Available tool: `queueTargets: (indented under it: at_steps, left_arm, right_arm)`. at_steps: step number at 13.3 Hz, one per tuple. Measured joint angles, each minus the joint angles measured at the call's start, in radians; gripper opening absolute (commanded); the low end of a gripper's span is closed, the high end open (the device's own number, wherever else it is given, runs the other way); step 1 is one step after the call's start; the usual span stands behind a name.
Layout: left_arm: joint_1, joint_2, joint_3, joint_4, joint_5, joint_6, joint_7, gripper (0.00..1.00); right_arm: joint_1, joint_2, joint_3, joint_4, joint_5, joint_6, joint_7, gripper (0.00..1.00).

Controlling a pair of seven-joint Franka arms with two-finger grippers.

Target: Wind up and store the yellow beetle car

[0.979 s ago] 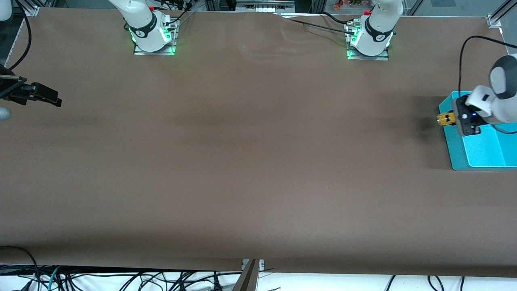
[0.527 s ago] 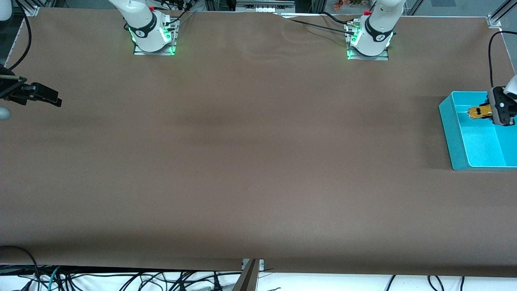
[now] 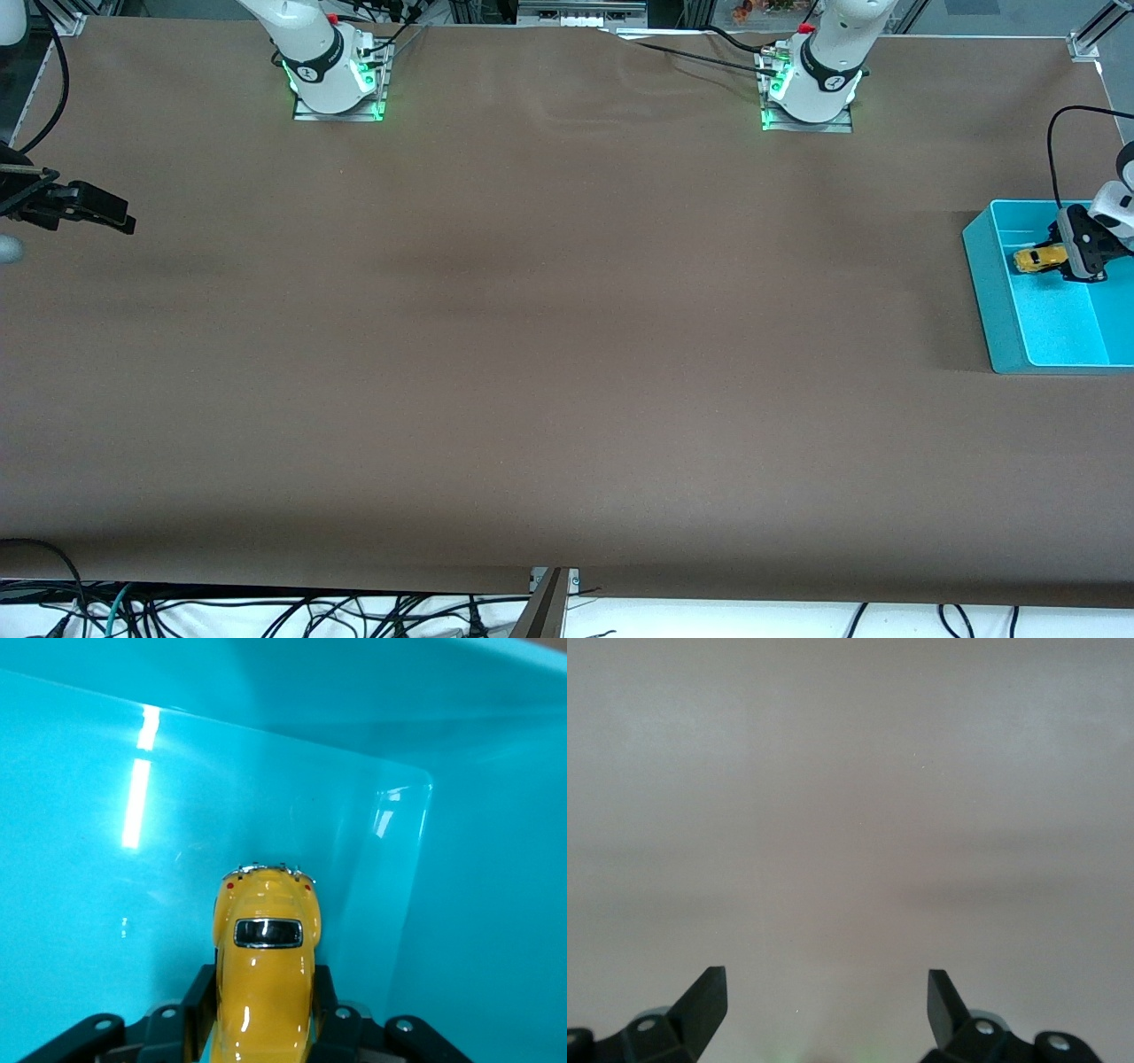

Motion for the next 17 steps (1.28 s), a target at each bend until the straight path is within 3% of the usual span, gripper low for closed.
queueTargets:
  at_steps: [3,5,8,11,15,17]
  left_arm:
    - [0.005,-0.014,-0.012,0.022,0.000,-0.002,0.001,1.00]
    - [0.007,-0.075,-0.057,0.048,-0.003,-0.077,-0.041,1.00]
    - [0.005,-0.212,-0.207,0.166,-0.009,-0.430,-0.265,1.00]
    - [-0.001,-0.256,-0.388,0.336,-0.011,-0.722,-0.530,1.00]
    - [-0.035,-0.257,-0.631,0.496,-0.023,-0.938,-1.014,1.00]
    - [-0.087,-0.284,-0.682,0.515,-0.073,-0.952,-1.201,1.00]
  right_arm:
    - [0.000,0.000,0.000,0.000,0.000,0.000,0.000,1.00]
    - [0.000,0.000,0.000,0.000,0.000,0.000,0.000,1.00]
    - [0.000,0.000,0.000,0.000,0.000,0.000,0.000,1.00]
    - [0.000,0.000,0.000,0.000,0.000,0.000,0.000,1.00]
    - [-0.001,0.000,-0.001,0.000,0.000,0.000,0.000,1.00]
    - [-0.001,0.000,-0.001,0.000,0.000,0.000,0.000,1.00]
